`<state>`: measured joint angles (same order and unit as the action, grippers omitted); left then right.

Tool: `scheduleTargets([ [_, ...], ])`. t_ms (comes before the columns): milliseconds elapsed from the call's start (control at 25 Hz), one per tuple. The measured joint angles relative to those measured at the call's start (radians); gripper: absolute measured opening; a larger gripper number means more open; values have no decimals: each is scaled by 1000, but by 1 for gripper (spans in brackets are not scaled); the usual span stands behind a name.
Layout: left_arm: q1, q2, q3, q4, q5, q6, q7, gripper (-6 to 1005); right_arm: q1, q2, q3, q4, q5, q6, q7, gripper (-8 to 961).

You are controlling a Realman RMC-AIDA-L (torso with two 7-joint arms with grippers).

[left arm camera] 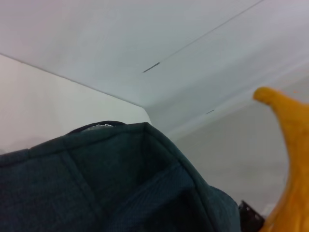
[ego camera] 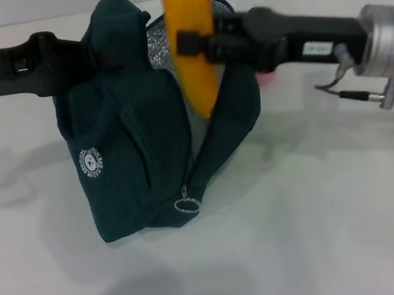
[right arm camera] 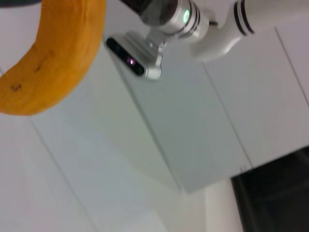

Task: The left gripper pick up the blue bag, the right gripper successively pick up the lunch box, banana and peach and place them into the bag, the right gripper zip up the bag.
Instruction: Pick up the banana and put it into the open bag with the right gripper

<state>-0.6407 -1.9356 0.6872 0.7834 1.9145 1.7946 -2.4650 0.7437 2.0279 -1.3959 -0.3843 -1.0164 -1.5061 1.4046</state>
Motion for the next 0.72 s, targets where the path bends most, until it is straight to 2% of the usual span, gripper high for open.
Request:
scheduleTargets([
  [400,9,5,0,-1,0,5,6,38,0,0,-170,-6,87,86,-63,495],
  [720,10,12,0,-1,0,11,6,38,-5,0,-190,-17,126,115,-124,504],
])
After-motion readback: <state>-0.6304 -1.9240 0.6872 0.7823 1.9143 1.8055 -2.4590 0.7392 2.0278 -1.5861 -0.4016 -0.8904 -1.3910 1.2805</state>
